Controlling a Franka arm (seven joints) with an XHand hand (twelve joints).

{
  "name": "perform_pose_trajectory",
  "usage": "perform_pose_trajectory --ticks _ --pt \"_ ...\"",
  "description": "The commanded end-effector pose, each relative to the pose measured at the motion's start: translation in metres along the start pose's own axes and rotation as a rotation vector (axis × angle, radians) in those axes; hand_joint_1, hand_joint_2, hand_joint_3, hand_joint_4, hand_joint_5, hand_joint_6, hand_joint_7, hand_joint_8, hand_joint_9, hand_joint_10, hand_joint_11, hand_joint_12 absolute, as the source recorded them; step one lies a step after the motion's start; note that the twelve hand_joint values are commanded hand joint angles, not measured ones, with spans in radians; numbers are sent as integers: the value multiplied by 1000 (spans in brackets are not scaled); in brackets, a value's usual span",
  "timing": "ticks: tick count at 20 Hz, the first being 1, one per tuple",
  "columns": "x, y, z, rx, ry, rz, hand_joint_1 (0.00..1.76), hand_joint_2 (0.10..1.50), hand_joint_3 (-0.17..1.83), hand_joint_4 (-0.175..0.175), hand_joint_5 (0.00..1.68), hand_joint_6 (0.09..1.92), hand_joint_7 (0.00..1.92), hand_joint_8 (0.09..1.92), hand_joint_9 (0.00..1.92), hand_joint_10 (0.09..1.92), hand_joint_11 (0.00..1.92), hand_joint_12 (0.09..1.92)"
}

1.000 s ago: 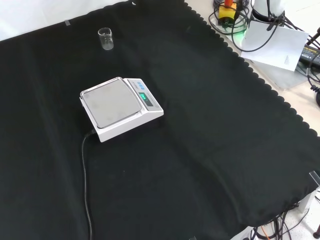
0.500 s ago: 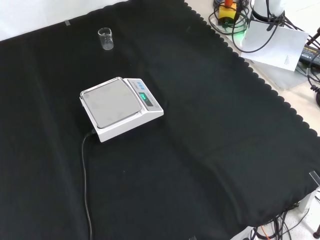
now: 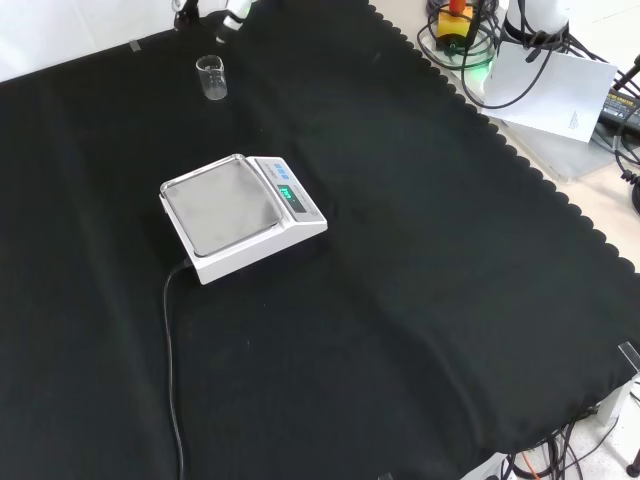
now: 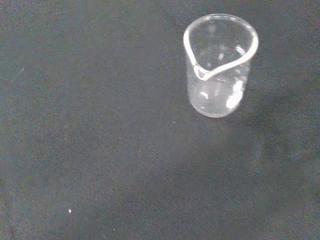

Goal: Pick up the beaker.

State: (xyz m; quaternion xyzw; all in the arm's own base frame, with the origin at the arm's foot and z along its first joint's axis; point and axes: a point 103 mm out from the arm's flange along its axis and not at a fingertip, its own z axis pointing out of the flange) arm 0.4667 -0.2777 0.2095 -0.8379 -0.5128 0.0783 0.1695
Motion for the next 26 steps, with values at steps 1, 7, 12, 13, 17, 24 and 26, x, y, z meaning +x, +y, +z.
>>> perform_pose_trajectory --ticks 1,7,12,13,17,24,26 --pt "-2 25 8 94 51 15 565 775 328 22 406 87 218 598 87 816 3 1362" --pt "-10 34 30 143 21 39 520 727 265 33 263 87 55 554 0 726 0 1274" --pt "-13 43 41 151 20 48 533 738 241 32 292 87 82 560 0 806 0 1288" --pt "-13 44 44 156 16 47 537 741 238 32 297 87 87 560 0 818 0 1295" --pt "-12 52 57 180 12 48 547 746 232 32 309 87 99 563 7 840 0 1312" --pt "-19 62 78 216 20 67 558 753 225 32 320 87 110 565 22 854 0 1346" --pt "-23 64 82 228 19 75 564 758 223 32 331 87 118 568 34 857 0 1366"
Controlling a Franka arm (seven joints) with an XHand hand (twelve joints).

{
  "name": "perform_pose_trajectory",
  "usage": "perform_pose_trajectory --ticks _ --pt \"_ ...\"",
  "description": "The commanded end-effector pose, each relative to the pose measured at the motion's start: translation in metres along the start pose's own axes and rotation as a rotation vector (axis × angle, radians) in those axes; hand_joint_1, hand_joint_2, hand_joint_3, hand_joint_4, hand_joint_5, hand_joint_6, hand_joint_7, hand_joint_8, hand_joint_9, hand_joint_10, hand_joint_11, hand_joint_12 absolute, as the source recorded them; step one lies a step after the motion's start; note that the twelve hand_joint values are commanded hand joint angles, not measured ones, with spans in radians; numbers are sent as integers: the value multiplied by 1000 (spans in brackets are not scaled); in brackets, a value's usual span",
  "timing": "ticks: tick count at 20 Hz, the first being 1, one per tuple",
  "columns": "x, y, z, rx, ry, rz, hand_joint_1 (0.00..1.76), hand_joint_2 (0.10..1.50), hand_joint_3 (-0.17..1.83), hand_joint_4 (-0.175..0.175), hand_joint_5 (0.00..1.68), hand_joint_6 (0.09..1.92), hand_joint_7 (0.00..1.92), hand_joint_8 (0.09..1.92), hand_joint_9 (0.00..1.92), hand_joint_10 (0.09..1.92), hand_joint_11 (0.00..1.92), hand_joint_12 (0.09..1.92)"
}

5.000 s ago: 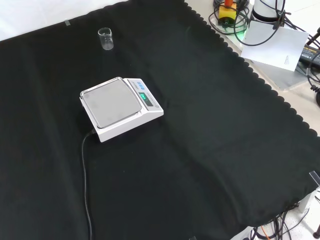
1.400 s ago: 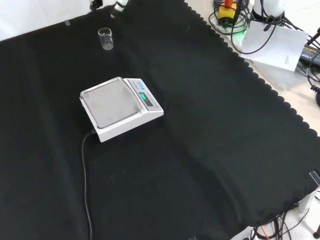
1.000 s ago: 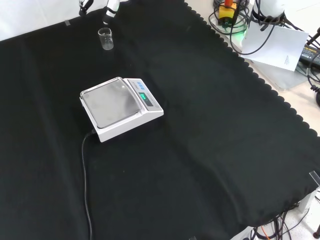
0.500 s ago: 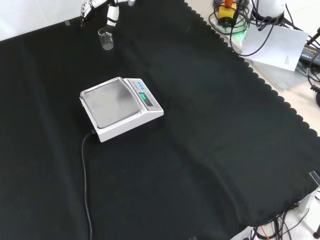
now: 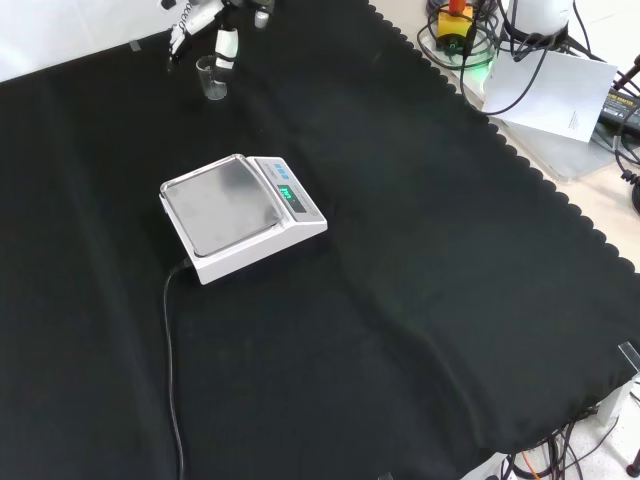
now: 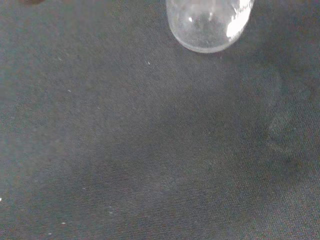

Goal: Pick up the beaker.

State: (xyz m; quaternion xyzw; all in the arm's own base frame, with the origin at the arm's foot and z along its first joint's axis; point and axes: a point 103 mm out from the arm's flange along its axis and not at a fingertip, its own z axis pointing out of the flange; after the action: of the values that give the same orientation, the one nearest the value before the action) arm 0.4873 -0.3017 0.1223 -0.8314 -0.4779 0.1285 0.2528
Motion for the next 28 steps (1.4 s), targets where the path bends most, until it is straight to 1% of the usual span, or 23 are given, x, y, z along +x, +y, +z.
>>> perform_pose_trajectory --ticks 1,4,5,7,8,9,10,11,12,13,14,15,16,17,18,19,20,22,24,25,26,28 --pt "-9 9 13 35 14 21 567 760 223 31 338 87 121 569 41 858 0 1375" --pt "-11 14 18 34 13 19 592 770 225 27 364 87 137 575 89 861 16 1444" --pt "-11 16 20 34 8 20 616 776 230 22 385 87 147 581 135 860 83 1451" --pt "-11 20 22 18 3 15 698 789 251 0 446 87 181 602 268 845 319 1384" --pt "-11 21 23 2 2 10 762 794 268 -21 505 87 220 622 360 826 482 1315" --pt "-10 22 24 -15 1 9 853 806 294 -58 605 131 269 648 482 789 693 1197" --pt "-9 23 24 -26 -8 6 946 817 331 -104 706 200 325 674 613 727 889 1062" --pt "-8 24 23 -38 -12 3 1026 824 379 -137 779 275 385 697 743 646 1022 942" --pt "-7 24 23 -49 -13 0 1095 831 435 -157 827 357 446 715 861 559 1067 868" --pt "-7 24 21 -63 -16 -2 1143 833 487 -167 848 438 492 726 944 487 1075 830" --pt "-6 23 19 -77 -18 -3 1149 921 391 -172 859 711 548 749 996 451 1060 805" --pt "-5 23 17 -86 -17 -4 1143 1019 259 -174 853 933 590 787 1019 459 1034 801" --pt "-5 22 15 -101 -18 -4 1138 1091 153 -175 848 1064 627 824 1022 504 1012 807" --pt "-4 22 13 -103 -22 -4 1266 1129 77 -175 816 1166 655 861 1014 569 922 980" --pt "-3 20 11 -106 -26 -7 1364 1179 38 -175 712 1274 669 898 993 653 795 1193" --pt "-2 18 7 -97 -38 -11 1422 1216 18 -175 632 1350 683 928 977 732 702 1342" --pt "0 15 2 -86 -60 -18 1453 1237 8 -175 586 1392 700 949 975 786 648 1429" --pt "3 8 -14 -51 -98 -25 1475 1253 2 -175 553 1425 726 969 977 850 603 1498" --pt "5 1 -29 -21 -125 -30 1511 1237 0 -175 561 1423 736 979 797 1168 580 1582" --pt "6 -4 -36 -5 -139 -43 1520 1233 1 -175 562 1425 738 984 748 1256 572 1605" --pt "8 -8 -43 19 -144 -60 1525 1231 1 -175 563 1426 739 987 722 1304 567 1616" --pt "13 -21 -57 52 -162 -95 1528 1230 0 -175 564 1427 741 991 702 1340 562 1624"
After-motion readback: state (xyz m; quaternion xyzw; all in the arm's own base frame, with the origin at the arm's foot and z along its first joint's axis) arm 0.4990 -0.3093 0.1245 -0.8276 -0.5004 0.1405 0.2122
